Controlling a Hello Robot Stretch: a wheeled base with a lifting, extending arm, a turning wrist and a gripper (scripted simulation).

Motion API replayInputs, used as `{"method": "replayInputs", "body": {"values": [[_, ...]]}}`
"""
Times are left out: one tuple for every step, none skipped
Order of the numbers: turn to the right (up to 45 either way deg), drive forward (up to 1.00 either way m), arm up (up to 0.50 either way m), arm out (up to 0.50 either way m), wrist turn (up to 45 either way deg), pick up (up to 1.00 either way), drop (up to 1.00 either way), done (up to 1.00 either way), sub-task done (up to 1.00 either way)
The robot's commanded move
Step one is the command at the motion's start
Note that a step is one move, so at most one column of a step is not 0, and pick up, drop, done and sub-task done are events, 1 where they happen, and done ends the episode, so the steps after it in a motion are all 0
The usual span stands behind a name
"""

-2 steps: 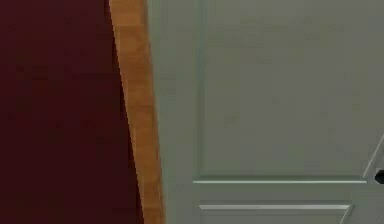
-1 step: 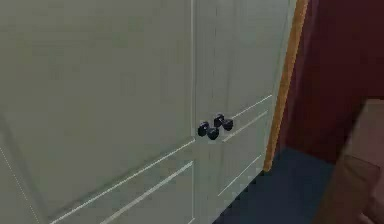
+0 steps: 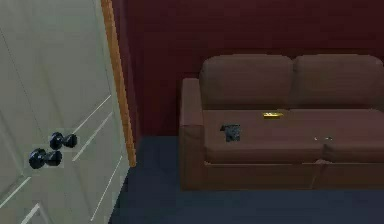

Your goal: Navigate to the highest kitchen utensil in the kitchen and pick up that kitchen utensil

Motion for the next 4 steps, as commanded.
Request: {"method": "replayInputs", "body": {"values": [[21.0,0.00,0.00,0.00,0.0,0.00,0.00,0.00,0.00],[0.0,0.35,0.00,0.00,0.0,0.00,0.00,0.00,0.00],[45.0,0.00,0.00,0.00,0.0,0.00,0.00,0.00,0.00],[18.0,0.00,0.00,0.00,0.0,0.00,0.00,0.00,0.00]]}}
